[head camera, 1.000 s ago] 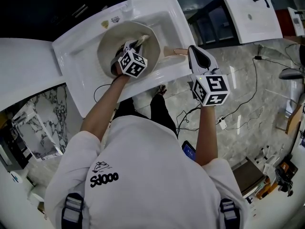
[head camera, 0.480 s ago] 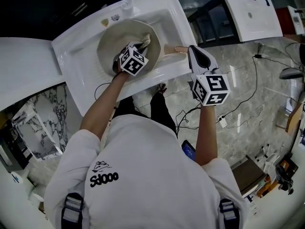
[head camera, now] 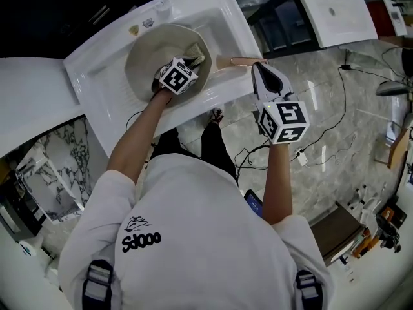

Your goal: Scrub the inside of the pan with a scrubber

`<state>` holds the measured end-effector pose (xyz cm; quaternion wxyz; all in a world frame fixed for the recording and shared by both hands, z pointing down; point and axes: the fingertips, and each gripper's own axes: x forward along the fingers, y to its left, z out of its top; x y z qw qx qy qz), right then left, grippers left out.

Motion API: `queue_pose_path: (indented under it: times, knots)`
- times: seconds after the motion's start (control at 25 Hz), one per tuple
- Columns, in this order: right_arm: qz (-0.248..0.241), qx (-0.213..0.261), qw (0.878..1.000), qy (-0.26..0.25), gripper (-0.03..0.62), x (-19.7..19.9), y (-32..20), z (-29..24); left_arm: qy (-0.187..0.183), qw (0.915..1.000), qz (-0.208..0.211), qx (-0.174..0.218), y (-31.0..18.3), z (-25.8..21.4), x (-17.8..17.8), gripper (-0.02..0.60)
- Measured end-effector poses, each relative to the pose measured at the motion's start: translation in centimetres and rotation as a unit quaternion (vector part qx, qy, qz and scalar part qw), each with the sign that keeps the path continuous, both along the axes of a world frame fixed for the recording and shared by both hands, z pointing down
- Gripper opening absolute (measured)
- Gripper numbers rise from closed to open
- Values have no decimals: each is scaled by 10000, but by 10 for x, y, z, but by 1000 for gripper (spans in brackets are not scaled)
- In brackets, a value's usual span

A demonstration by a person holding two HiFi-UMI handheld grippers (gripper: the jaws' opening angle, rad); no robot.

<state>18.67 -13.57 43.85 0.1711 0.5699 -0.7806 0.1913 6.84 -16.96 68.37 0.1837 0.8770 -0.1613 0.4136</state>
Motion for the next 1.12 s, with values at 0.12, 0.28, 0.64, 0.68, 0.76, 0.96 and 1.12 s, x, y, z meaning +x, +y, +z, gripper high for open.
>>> queue_pose_path:
  times: [0.12,0.28,0.64,0.68,0.76,0.96,1.12]
  knots:
    - [38,10,10000,48,11,2,7,-1,-1,9996,229,-173,5,5,4,66]
    - [57,6,9999,118,11,1,18,-2,8,9982,510,-327,8,8,1,66]
    - [171,16,9997,162,11,-6,35,-2,148,9813,1455,-1251,48,7,-11,64]
    - [181,20,9997,155,11,-8,35,-2,148,9785,1526,-1381,53,6,-13,63]
    - [198,30,9997,127,11,-11,36,-2,145,9711,1701,-1668,64,5,-16,63]
    - [173,70,9998,36,11,-19,31,-1,67,9532,1970,-2293,87,2,-32,63]
    - [88,118,9999,-1,11,-24,25,-2,5,9421,2049,-2656,98,-1,-43,63]
